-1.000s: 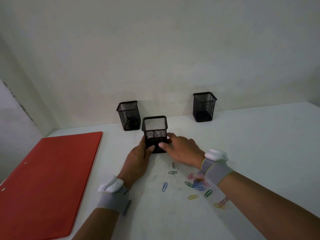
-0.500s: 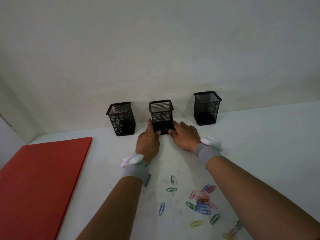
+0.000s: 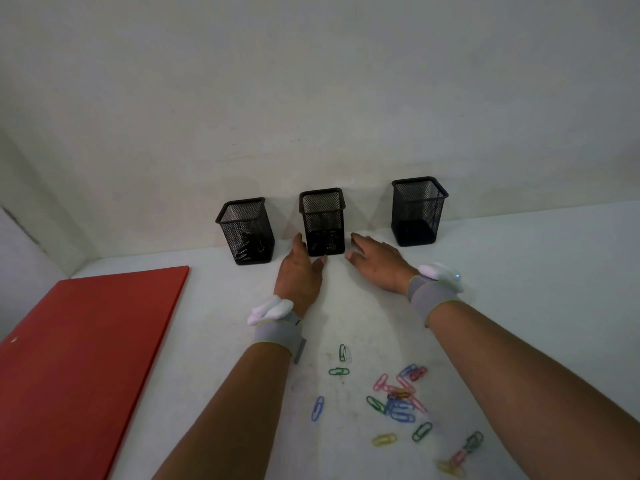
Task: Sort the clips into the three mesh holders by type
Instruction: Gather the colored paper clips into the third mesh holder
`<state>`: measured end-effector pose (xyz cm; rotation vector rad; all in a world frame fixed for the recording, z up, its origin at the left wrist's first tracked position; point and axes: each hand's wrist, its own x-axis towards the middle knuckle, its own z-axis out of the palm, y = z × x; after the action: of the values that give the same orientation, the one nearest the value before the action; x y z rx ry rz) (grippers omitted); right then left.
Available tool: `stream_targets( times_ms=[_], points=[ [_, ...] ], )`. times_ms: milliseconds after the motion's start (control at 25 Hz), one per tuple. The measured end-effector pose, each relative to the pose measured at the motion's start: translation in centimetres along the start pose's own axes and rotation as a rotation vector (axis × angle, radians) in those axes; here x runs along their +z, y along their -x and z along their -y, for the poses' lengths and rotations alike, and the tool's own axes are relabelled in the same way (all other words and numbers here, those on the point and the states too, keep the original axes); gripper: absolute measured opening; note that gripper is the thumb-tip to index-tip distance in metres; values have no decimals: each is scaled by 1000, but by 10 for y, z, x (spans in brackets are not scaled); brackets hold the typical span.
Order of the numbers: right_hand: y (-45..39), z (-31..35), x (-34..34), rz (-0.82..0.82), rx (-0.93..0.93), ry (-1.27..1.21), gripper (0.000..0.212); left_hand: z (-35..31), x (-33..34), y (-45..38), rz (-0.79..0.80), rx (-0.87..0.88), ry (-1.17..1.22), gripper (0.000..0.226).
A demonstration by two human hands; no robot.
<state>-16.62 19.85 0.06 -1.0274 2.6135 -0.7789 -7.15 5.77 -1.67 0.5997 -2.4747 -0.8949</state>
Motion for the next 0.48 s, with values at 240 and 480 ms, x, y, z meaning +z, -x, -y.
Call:
stream_targets(
  times_ms=[240,480],
  points=[
    [65,-44,-30,51,-104,-197,55,-18,-3,36,-38,53,119,26],
    [82,-95,-52,-344,56,-206,35,-55,34,37,223,164,98,46]
  ],
)
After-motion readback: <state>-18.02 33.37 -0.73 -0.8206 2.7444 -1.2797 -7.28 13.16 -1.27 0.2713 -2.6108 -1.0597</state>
